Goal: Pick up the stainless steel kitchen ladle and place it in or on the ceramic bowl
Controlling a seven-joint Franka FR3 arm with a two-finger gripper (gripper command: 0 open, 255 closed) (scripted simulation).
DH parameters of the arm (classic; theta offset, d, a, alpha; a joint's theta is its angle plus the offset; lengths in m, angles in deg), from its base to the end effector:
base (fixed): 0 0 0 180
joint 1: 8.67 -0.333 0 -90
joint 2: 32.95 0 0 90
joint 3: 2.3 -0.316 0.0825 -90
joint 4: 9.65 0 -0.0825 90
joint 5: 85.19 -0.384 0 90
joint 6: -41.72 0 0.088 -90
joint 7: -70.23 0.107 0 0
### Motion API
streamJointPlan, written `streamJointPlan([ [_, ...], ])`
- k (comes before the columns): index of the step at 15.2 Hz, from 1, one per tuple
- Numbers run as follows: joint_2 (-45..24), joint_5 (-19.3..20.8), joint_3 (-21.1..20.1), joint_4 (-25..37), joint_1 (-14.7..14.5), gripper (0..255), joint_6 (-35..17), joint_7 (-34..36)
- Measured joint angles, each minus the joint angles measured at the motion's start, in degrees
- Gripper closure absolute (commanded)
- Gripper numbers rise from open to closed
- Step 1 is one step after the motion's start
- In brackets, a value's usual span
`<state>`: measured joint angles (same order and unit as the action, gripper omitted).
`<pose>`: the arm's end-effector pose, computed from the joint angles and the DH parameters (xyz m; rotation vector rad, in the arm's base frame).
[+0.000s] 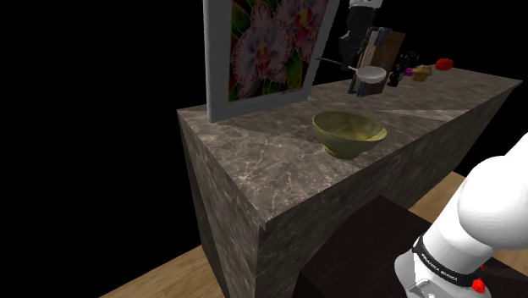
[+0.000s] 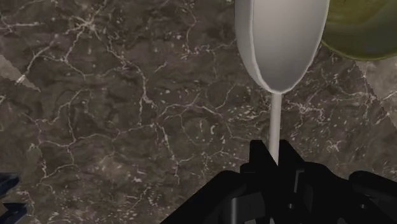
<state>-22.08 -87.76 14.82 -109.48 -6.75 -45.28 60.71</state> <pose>0.4608 -0.1688 0.6343 -3.0243 0.2402 0.0252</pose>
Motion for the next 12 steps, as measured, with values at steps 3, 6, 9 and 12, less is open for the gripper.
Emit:
streamJointPlan([
  [3,6.04,0.82,-2.58,-5.94,-0.99,255,-0.34,3.94],
  [6,12.07,1.13,-5.27,-11.64,-1.68,255,-0.33,7.61],
  [9,16.79,0.66,-7.99,-15.80,-2.38,255,0.04,11.21],
  [12,21.23,-0.31,-10.91,-18.80,-3.16,255,1.35,14.92],
])
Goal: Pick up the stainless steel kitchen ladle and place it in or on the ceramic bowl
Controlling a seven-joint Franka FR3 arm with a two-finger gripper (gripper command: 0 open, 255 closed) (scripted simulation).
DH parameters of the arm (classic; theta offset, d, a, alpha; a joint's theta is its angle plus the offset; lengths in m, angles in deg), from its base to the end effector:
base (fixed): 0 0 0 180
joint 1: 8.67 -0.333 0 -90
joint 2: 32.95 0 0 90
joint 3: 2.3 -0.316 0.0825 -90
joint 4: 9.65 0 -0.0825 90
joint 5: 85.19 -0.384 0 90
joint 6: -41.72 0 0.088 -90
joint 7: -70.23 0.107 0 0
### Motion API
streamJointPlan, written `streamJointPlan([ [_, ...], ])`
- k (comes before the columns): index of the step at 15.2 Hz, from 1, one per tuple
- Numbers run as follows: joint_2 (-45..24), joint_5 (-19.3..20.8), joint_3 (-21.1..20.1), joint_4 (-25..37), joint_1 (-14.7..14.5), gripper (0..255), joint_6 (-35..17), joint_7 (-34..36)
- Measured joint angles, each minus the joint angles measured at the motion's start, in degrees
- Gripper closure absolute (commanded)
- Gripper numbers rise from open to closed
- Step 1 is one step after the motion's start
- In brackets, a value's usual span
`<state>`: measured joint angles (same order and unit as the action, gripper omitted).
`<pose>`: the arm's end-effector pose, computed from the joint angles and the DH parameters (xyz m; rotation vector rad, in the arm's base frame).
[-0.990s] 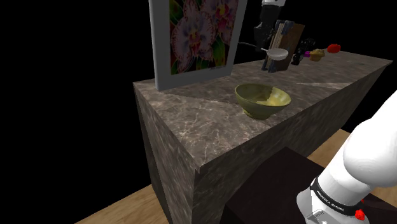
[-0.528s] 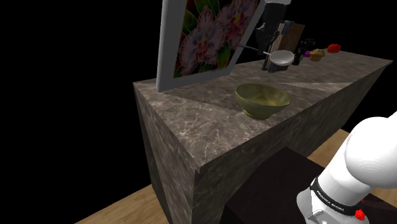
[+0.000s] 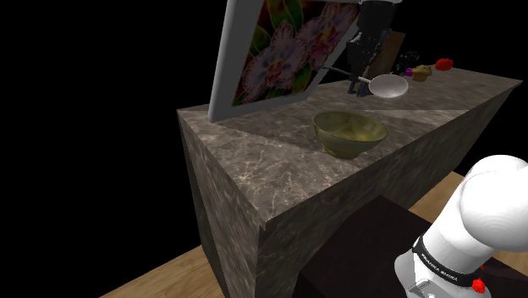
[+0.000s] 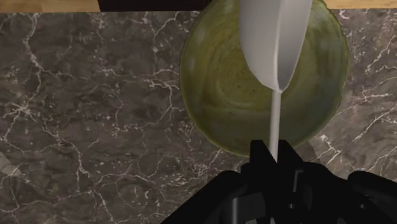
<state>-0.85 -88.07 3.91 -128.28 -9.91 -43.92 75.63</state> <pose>0.3657 -0.0378 0.6408 -3.0242 0.2434 0.0294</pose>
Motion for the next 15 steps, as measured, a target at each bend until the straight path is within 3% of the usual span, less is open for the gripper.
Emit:
streamJointPlan([
  [4,4.85,-1.64,-3.42,-4.48,-0.98,255,0.02,4.14],
  [15,8.14,-1.84,-4.07,-13.86,-1.03,255,-7.30,4.00],
])
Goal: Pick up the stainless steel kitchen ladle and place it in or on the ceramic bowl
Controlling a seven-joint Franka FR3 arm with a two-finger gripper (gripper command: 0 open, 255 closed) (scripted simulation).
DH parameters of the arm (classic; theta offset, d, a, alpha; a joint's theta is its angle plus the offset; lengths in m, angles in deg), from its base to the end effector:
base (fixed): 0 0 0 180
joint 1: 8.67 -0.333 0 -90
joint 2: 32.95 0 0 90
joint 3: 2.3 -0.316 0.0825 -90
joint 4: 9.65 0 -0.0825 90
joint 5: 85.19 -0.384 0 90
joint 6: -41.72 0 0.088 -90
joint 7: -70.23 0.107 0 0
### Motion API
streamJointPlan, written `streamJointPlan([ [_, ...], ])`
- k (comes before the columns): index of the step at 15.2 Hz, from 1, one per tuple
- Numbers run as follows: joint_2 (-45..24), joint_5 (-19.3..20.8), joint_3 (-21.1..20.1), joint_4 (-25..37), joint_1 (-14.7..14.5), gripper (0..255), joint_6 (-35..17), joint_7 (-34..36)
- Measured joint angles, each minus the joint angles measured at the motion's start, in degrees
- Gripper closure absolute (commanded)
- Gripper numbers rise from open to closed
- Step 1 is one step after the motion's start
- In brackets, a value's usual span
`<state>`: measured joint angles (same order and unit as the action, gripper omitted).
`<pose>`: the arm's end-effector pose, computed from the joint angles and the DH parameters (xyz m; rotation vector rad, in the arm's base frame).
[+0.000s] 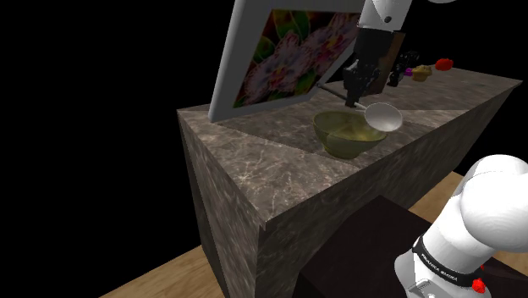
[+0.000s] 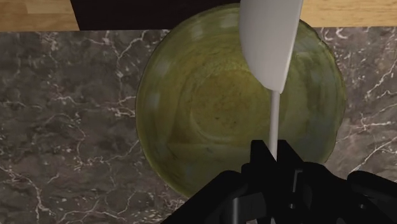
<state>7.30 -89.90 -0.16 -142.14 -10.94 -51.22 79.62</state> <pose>0.3351 0.0059 0.5894 -3.0254 0.2375 -0.0038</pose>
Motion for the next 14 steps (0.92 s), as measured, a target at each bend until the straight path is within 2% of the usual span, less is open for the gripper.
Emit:
streamJointPlan([
  [4,0.46,0.02,0.04,-3.63,0.08,255,-3.16,-0.35],
  [10,0.46,-0.01,0.03,-4.11,0.08,255,-3.47,-0.33],
  [11,0.39,0.01,0.04,-4.06,0.09,0,-3.48,-0.36],
  [14,0.29,0.05,0.06,-3.94,0.09,0,-3.44,-0.41],
])
